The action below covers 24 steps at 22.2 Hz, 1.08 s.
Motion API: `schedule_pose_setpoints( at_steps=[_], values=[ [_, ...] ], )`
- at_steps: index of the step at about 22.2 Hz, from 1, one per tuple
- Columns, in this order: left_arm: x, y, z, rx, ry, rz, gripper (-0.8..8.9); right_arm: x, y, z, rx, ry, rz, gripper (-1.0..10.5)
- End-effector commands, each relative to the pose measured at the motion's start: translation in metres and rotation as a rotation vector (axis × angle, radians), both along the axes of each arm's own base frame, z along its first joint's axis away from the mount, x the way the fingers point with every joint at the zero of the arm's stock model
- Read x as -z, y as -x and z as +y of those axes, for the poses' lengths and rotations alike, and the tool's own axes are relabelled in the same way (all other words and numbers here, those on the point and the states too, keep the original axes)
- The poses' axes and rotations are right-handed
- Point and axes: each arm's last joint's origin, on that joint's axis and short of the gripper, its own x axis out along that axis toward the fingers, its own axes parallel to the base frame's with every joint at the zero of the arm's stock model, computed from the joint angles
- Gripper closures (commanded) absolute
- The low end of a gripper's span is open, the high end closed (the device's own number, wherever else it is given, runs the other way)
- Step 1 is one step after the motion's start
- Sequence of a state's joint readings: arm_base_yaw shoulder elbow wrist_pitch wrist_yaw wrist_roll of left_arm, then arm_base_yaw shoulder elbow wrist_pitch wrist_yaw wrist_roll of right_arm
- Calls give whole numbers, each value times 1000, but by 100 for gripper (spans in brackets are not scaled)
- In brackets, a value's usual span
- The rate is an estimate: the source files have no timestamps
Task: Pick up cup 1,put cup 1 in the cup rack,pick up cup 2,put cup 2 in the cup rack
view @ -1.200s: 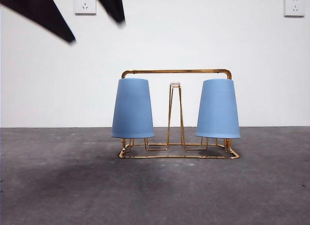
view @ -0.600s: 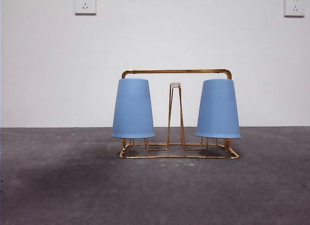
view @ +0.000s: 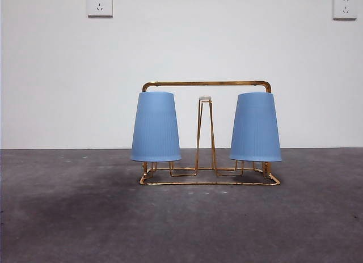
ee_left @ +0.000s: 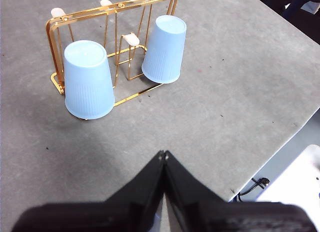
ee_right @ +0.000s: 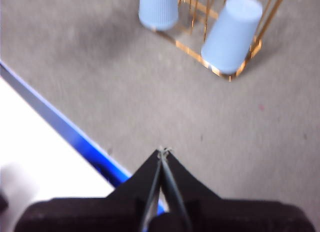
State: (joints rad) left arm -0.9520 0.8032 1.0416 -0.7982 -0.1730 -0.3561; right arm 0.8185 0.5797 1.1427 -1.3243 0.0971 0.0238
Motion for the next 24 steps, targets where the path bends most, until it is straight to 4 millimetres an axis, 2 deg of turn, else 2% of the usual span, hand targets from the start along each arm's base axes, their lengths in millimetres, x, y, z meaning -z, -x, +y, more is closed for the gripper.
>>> schedule_pose_setpoints(
  at_steps=[1,7,12,15,17,20,24],
  values=[
    [-1,1,0,3,0,-7,818,4,1,-1,8,20,29,946],
    [-2,-2,-2,17,-23,-63,817,5,1,-2,8,34,42,946],
    [-12,-9,1,-176,-67,-241,817,5,1,-2,8,34,42,946],
    [-22,-17,20,-257,-134,-401,817,5,1,-2,8,34,42,946],
    [-23,-22,38,-198,-87,-493,817,5,1,-2,8,34,42,946],
    [-1,-21,66,-159,-14,-679,817,5,1,-2,8,33,41,946],
    [34,-19,83,-283,-47,-708,817,5,1,-2,8,33,41,946]
  ],
)
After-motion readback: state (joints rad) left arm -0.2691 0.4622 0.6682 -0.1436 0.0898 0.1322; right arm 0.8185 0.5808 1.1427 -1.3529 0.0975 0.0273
